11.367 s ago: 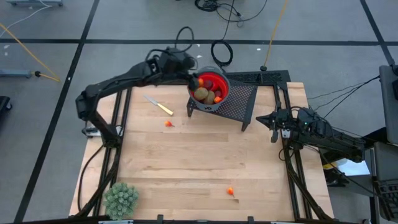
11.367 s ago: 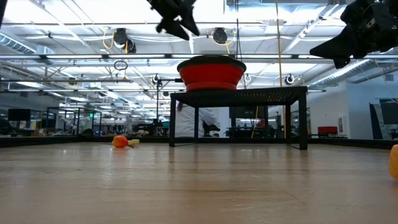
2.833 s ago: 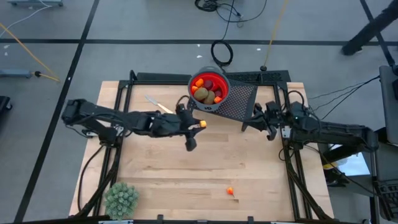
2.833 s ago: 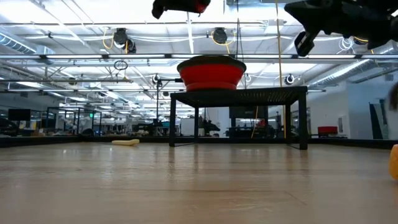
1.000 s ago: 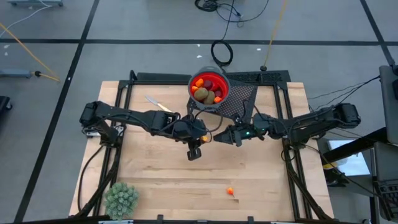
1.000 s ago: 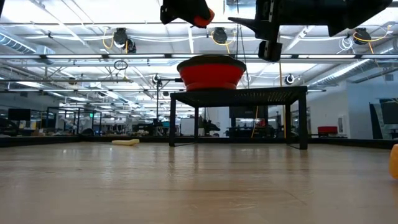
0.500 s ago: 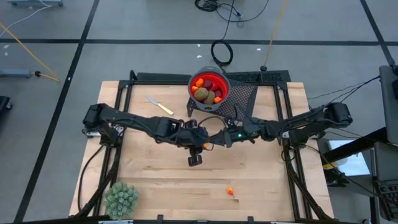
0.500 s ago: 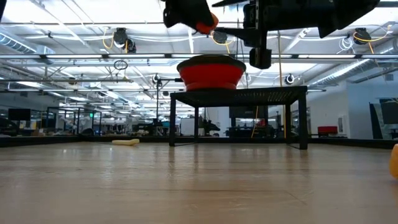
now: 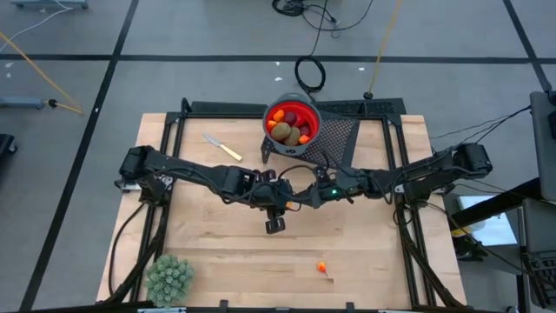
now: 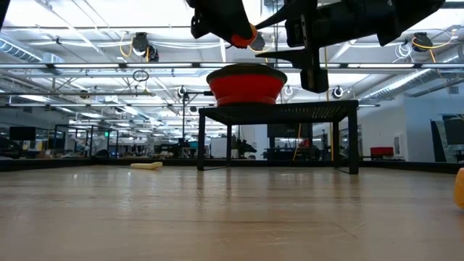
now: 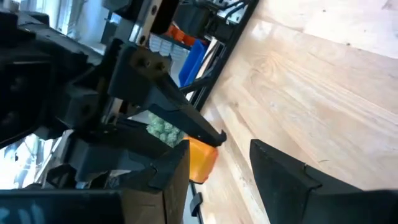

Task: Pick & Place Fruit
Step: Put the top pear into the strainer bowl on the shelf

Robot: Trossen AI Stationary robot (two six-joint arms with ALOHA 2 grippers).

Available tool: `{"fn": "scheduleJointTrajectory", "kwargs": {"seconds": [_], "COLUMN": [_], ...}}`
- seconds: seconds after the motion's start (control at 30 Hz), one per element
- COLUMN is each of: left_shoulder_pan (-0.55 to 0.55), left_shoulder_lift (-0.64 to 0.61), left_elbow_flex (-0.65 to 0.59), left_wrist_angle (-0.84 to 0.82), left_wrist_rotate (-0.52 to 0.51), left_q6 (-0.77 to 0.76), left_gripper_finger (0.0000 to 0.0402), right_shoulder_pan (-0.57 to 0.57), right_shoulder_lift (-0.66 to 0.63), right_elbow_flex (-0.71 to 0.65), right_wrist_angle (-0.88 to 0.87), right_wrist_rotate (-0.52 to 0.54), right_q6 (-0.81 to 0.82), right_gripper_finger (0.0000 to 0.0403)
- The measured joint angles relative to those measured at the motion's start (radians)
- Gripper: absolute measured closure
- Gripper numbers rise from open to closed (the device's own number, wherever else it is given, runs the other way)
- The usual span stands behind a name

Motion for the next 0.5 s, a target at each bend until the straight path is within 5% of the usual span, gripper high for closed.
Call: {"fn": "scheduleJointTrajectory", "kwargs": {"seconds": [0.5], "left_shoulder_pan": [0.0], "left_shoulder_lift": [0.0], "left_elbow_flex": [0.0], "left_wrist_angle": [0.029], "left_wrist_rotate": [-0.011], "left_q6": [0.001], "left_gripper_finger": [0.0295], "right_shoulder_pan": [0.006], "right_shoulder_lift": [0.0], "right_elbow_flex": [0.0], "right_wrist_angle": [-0.003], "right_wrist_rotate": [0.026], "right_q6": [0.006], "right_gripper_finger": [0.0243]}}
